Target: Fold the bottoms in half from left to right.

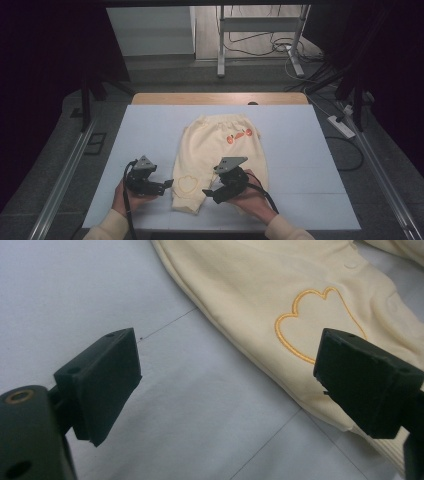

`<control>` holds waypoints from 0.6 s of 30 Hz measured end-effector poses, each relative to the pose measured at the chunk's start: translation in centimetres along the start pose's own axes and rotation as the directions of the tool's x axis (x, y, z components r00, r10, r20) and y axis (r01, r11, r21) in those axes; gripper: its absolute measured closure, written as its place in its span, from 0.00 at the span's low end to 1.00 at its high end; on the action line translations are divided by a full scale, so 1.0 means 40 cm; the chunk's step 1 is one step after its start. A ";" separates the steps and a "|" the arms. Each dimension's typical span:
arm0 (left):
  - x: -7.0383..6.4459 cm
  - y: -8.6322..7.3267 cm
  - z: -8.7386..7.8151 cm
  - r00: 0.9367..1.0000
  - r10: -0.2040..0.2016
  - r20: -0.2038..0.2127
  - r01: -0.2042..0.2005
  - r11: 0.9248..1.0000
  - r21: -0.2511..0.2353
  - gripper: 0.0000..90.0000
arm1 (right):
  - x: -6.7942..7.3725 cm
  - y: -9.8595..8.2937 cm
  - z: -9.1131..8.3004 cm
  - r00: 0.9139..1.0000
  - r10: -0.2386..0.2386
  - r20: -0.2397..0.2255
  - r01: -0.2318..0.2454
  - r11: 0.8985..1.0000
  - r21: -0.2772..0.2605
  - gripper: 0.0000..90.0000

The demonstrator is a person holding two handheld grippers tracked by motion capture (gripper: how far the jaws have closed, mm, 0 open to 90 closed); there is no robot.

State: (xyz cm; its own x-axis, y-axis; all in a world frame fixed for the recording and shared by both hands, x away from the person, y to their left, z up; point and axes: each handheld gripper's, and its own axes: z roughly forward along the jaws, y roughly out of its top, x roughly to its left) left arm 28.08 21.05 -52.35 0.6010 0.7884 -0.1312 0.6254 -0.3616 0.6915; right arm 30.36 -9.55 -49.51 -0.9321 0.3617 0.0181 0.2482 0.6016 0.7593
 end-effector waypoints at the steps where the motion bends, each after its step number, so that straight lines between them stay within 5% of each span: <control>1: 0.000 0.000 0.000 1.000 0.000 -0.001 0.000 1.000 0.000 0.13 | 0.003 0.003 0.004 1.000 -0.003 -0.001 0.003 1.000 0.005 0.16; 18: 0.005 -0.001 -0.001 1.000 -0.010 -0.007 0.010 1.000 -0.003 0.13 | 0.048 0.032 0.075 0.997 -0.041 -0.066 0.043 0.998 0.034 0.16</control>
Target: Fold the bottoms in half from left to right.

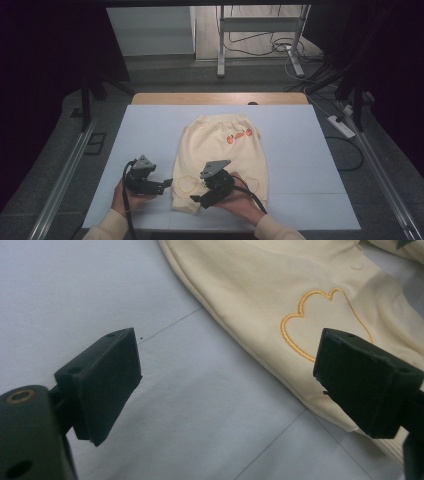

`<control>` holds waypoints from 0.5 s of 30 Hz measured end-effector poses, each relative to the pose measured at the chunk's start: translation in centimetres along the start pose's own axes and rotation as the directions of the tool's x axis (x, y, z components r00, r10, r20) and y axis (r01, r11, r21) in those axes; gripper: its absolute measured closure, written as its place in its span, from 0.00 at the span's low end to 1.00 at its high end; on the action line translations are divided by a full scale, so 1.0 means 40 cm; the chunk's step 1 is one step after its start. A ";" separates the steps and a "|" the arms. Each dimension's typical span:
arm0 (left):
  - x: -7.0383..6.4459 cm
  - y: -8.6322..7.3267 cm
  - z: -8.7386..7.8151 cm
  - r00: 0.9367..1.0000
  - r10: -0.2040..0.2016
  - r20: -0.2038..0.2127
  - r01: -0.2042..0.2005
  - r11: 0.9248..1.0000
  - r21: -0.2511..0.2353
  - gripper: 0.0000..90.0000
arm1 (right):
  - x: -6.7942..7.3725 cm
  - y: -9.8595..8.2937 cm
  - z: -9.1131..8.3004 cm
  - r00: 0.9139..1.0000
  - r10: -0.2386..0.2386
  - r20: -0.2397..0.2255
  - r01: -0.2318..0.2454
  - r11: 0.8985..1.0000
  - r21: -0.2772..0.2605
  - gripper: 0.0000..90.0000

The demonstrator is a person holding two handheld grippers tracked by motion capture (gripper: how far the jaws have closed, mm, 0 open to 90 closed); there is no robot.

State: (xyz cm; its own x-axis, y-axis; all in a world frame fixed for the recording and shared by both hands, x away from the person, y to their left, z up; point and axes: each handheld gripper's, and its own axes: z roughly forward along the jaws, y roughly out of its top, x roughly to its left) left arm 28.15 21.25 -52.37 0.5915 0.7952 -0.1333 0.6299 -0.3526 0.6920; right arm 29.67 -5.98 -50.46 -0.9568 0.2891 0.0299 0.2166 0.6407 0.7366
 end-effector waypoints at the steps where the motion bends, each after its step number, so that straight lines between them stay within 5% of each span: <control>1: 0.000 0.000 0.000 1.000 0.000 0.000 0.000 1.000 0.000 0.13 | 0.000 0.000 0.000 1.000 0.000 0.000 0.000 1.000 0.000 0.16; 15: 0.001 0.000 0.000 1.000 0.002 0.001 -0.002 1.000 0.001 0.13 | 0.053 0.025 0.057 0.995 -0.047 -0.082 0.049 0.998 0.024 0.19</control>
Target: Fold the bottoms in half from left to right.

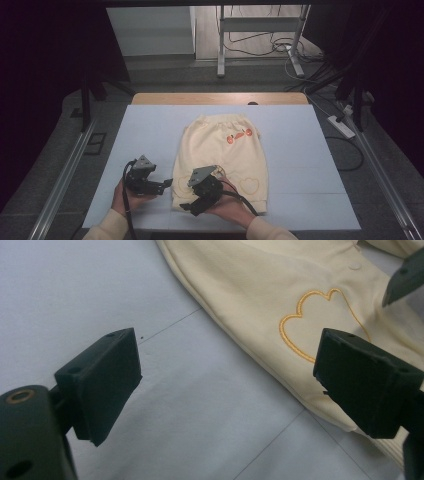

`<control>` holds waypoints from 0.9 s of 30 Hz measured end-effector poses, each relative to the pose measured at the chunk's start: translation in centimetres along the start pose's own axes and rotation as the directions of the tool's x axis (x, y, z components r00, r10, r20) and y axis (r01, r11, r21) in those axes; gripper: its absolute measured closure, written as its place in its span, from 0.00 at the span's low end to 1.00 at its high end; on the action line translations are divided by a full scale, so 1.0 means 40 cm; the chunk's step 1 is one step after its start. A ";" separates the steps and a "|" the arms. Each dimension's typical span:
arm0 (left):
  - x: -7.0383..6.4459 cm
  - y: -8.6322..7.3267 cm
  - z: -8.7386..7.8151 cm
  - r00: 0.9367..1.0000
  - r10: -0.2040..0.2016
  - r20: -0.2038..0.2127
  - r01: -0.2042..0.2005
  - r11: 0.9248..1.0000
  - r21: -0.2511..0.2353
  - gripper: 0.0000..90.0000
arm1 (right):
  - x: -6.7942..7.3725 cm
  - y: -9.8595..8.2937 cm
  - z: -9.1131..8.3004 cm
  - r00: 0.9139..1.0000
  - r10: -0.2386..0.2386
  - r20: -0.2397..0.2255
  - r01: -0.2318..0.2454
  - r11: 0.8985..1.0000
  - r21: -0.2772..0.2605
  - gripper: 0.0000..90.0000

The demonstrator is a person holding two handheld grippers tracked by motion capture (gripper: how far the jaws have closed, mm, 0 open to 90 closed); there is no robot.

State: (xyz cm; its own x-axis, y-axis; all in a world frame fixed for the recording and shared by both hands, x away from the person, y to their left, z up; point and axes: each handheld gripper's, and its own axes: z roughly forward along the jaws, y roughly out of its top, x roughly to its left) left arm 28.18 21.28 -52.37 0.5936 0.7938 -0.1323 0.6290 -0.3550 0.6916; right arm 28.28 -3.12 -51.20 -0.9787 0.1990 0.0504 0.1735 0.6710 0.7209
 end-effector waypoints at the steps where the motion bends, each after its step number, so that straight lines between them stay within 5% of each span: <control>1: 0.001 0.000 0.001 1.000 -0.002 0.000 0.002 1.000 0.001 0.13 | 0.003 0.001 0.003 1.000 -0.005 -0.004 0.005 1.000 0.000 0.20; 27: 0.001 0.000 -0.001 1.000 -0.002 -0.004 0.002 1.000 0.000 0.13 | 0.038 0.013 0.079 0.997 -0.057 -0.046 0.061 0.995 0.083 0.25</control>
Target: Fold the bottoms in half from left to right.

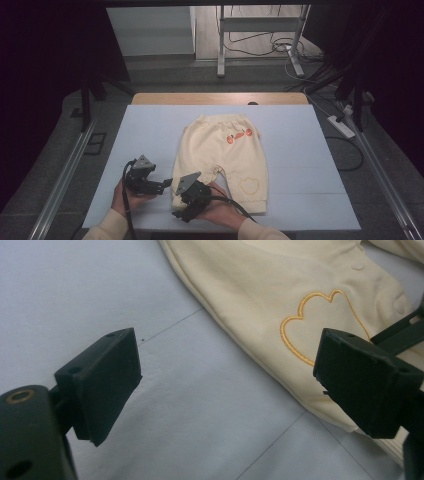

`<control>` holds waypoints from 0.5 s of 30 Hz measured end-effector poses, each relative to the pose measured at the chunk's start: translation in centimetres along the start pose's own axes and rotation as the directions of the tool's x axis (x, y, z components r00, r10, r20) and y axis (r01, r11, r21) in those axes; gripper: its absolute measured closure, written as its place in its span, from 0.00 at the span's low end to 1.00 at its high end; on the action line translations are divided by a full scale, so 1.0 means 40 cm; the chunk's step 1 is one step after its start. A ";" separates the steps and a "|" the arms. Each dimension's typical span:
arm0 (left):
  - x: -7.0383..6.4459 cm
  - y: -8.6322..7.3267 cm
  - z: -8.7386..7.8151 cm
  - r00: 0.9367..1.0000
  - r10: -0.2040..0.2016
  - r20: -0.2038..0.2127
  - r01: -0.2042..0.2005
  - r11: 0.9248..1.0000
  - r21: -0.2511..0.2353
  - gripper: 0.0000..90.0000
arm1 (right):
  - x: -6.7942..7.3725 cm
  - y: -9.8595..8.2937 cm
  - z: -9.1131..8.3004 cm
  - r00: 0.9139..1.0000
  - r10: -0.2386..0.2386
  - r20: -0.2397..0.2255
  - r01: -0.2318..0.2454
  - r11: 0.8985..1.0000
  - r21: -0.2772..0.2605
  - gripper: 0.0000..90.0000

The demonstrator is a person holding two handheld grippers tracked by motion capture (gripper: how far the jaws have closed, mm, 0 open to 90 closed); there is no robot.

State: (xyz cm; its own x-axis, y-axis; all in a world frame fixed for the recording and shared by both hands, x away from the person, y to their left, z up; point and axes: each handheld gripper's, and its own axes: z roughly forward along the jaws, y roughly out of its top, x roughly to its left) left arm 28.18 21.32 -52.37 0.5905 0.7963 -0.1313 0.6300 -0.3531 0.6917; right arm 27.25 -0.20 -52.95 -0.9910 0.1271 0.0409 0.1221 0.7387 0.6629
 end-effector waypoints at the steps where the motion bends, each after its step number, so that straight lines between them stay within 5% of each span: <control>1: 0.000 0.000 0.000 1.000 0.000 0.001 0.000 1.000 0.000 0.13 | 0.001 0.000 0.002 1.000 -0.005 0.001 0.005 1.000 0.008 0.25; 15: 0.000 0.000 0.003 1.000 0.003 0.003 -0.003 1.000 0.007 0.13 | 0.023 0.000 0.013 0.995 -0.063 0.081 0.060 0.997 0.040 0.32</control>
State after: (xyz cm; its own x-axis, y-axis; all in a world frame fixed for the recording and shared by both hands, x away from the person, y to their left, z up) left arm 28.23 21.27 -52.46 0.5939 0.7938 -0.1307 0.6315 -0.3594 0.6870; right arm 26.37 0.26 -53.29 -0.9892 0.1330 -0.0616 0.0642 0.7706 0.6340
